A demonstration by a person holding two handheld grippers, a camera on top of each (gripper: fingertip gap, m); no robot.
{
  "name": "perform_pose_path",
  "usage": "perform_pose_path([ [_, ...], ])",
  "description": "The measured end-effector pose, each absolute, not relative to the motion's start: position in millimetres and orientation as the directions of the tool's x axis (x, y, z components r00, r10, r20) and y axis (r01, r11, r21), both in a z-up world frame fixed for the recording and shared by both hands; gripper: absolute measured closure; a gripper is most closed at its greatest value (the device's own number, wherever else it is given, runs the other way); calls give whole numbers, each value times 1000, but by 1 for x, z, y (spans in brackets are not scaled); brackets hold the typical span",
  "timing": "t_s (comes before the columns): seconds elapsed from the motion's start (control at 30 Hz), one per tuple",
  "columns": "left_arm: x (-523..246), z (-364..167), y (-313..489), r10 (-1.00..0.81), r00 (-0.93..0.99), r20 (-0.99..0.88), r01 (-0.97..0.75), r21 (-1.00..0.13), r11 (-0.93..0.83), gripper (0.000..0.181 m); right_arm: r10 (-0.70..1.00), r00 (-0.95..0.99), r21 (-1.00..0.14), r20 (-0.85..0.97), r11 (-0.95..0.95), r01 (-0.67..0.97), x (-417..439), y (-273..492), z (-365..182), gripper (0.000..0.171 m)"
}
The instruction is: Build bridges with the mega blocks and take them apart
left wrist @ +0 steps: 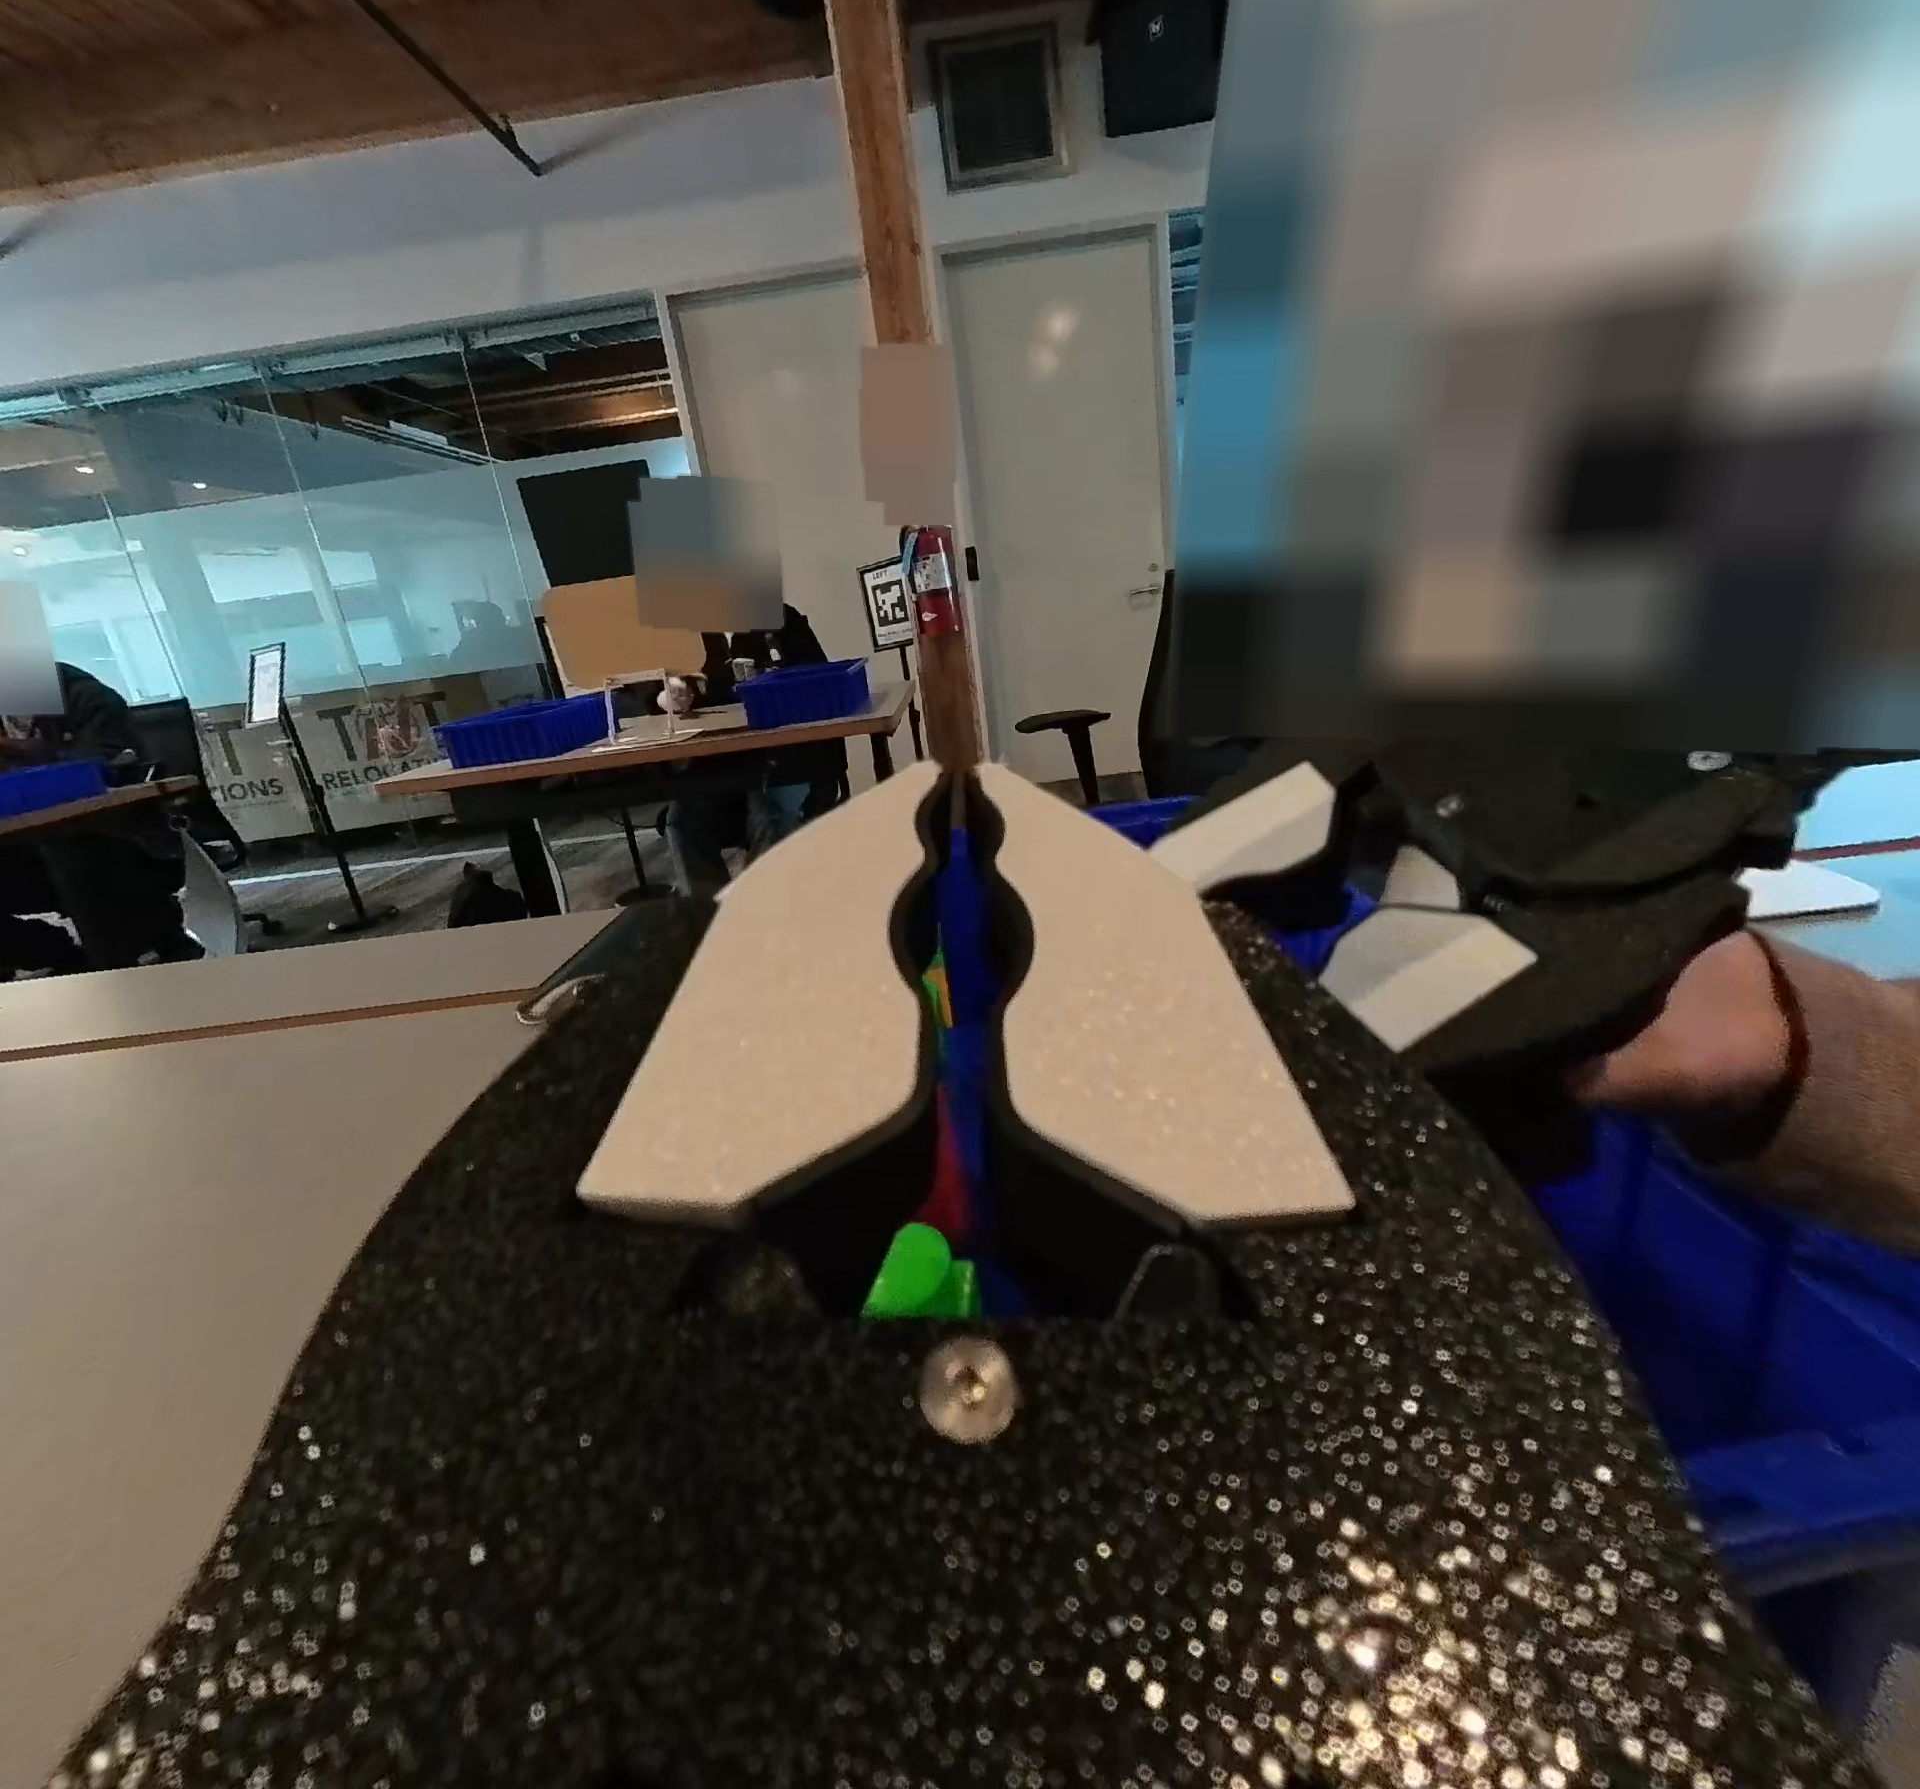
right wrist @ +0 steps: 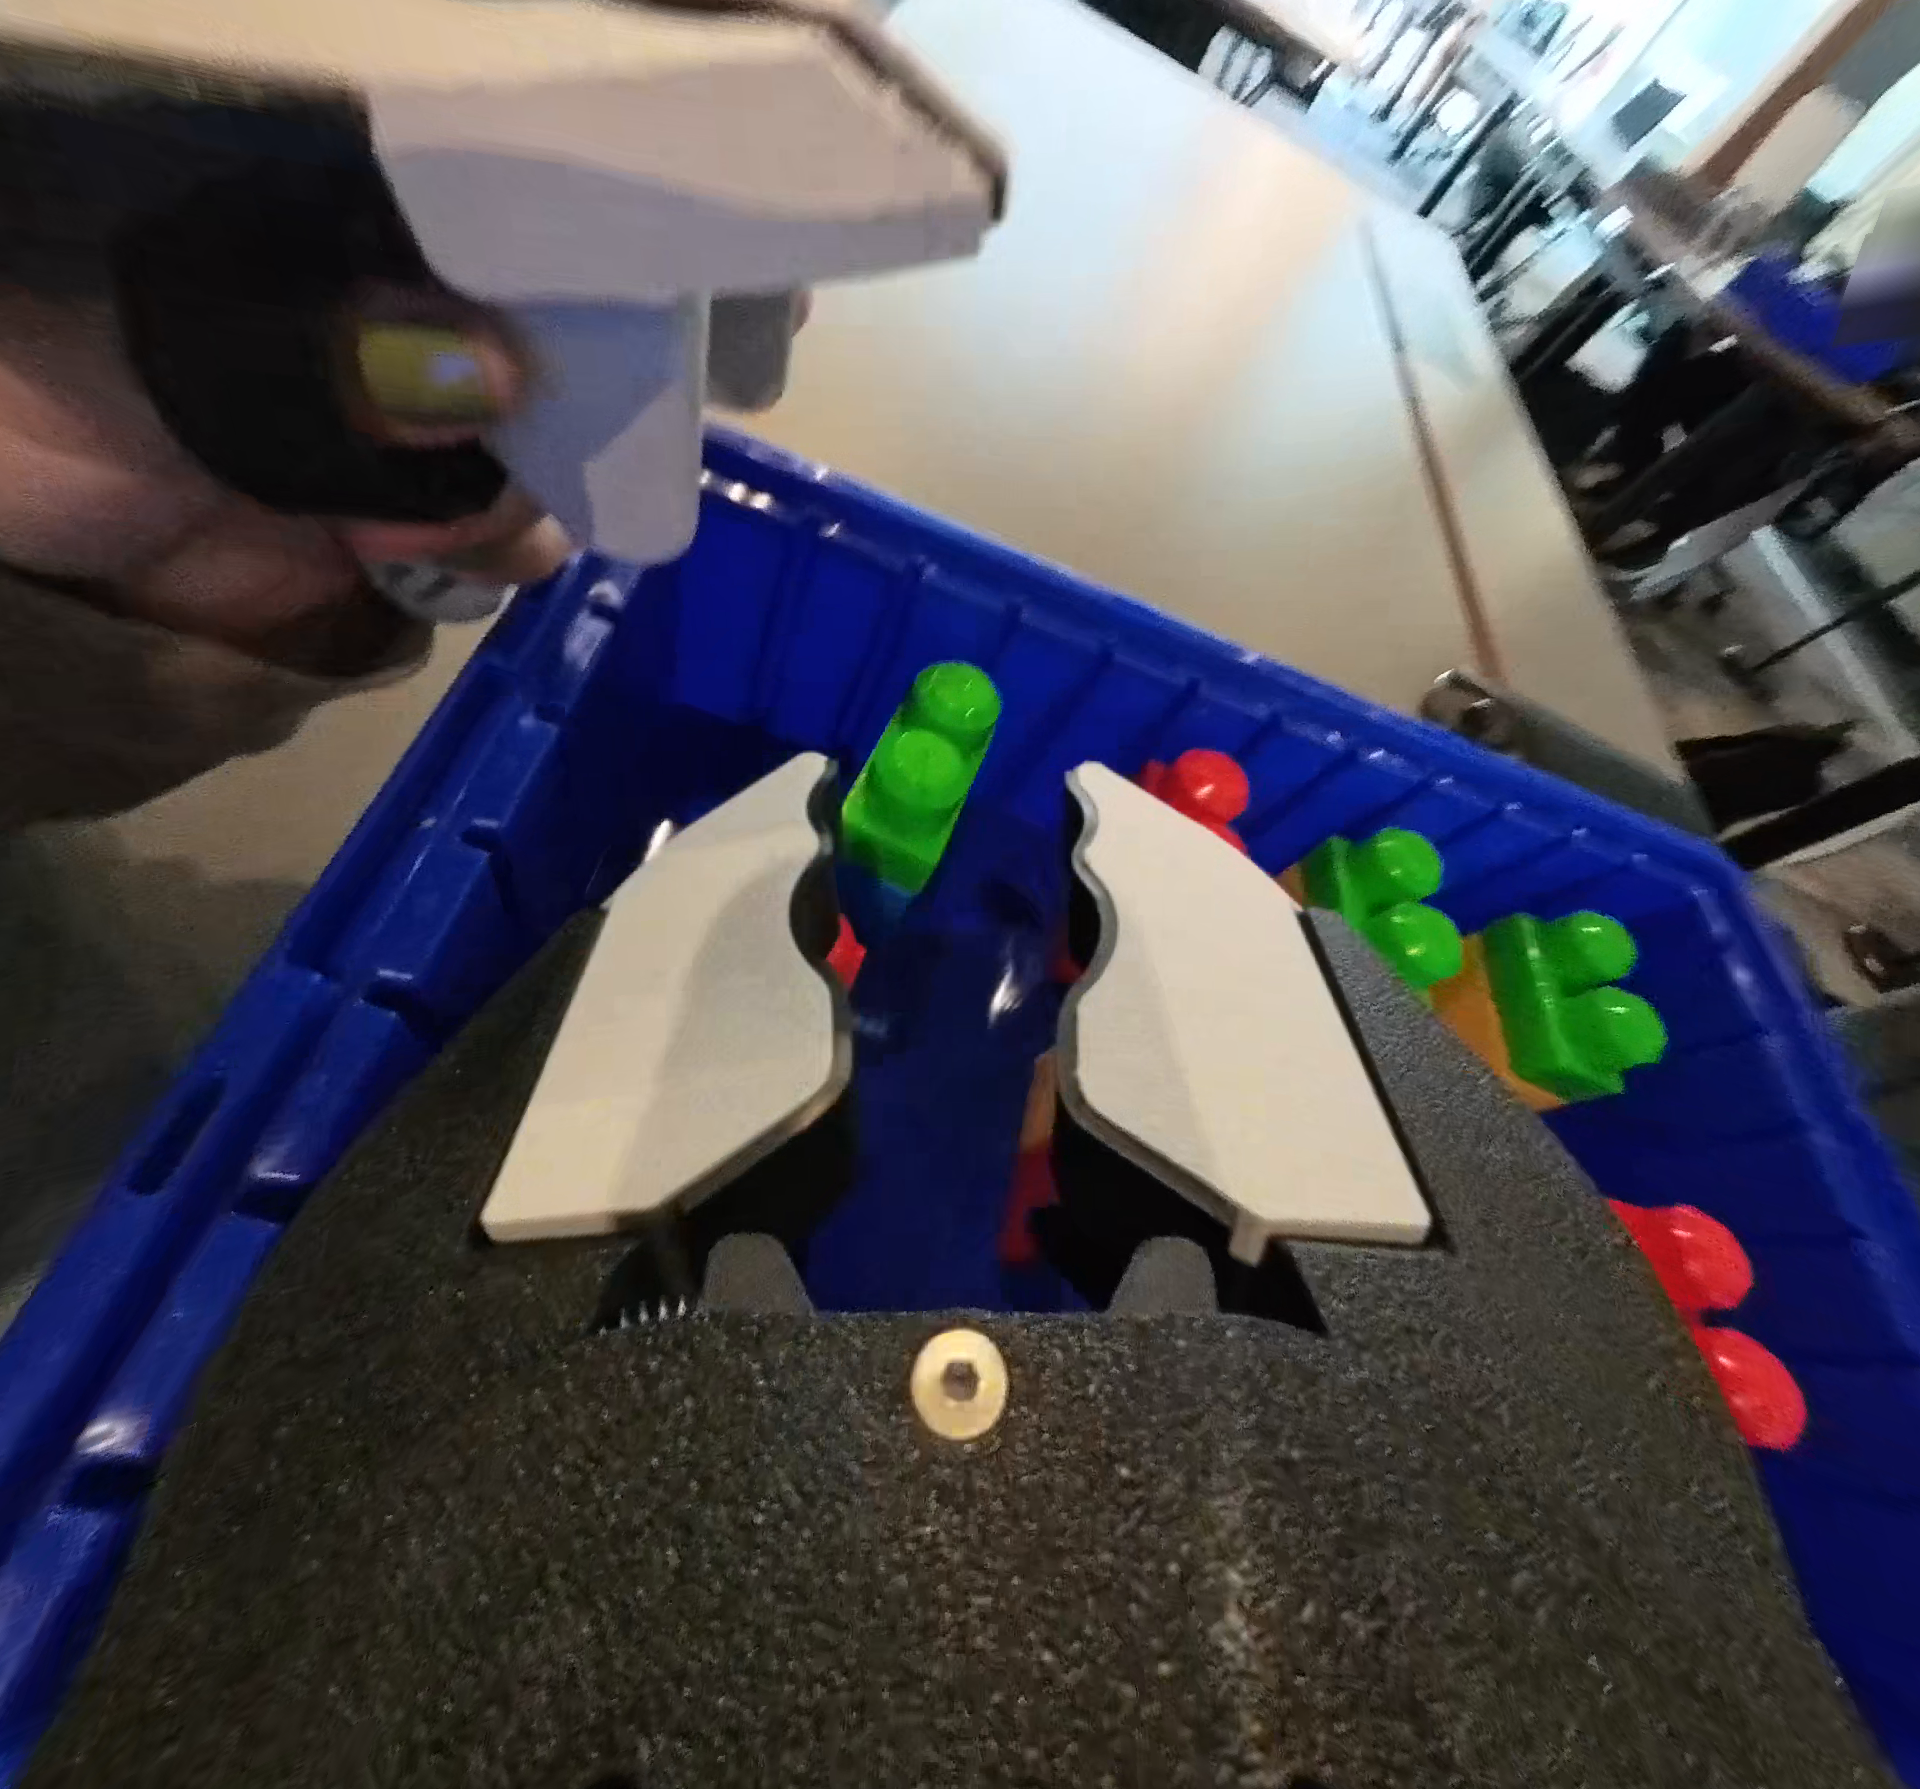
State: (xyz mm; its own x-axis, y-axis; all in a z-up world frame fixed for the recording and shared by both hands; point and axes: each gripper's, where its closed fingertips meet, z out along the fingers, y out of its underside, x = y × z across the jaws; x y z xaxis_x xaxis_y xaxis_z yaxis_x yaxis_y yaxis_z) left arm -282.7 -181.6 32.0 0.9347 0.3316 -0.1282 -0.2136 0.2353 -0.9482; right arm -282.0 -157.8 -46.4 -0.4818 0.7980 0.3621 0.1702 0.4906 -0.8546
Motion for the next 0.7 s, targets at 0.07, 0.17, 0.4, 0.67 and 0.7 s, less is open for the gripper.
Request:
perform_pose_path([
  [0.07, -281, 32, -180, 332, 933, -139, -224, -946, 233, 179, 827, -426, -886, 368, 451, 110, -281, -151, -31, 131],
  [0.17, -279, 33, -181, 350, 921, -169, -256, -942, 219, 179, 854, -420, -906, 306, 396, 146, -274, -142, -21, 128],
  [0.4, -282, 34, -183, 387, 898, -210, -298, -937, 182, 180, 841, -539, -775, 41, 367, 514, -247, -148, -58, 122],
  [0.67, -289, 25, -179, 361, 912, -195, -258, -957, 135, 178, 820, -566, -474, 81, 531, 702, -245, -149, -125, 112],
  [0.7, -289, 25, -180, 360, 913, -192, -256, -957, 137, 178, 820, -566, -470, 86, 534, 703, -246, -150, -127, 113],
])
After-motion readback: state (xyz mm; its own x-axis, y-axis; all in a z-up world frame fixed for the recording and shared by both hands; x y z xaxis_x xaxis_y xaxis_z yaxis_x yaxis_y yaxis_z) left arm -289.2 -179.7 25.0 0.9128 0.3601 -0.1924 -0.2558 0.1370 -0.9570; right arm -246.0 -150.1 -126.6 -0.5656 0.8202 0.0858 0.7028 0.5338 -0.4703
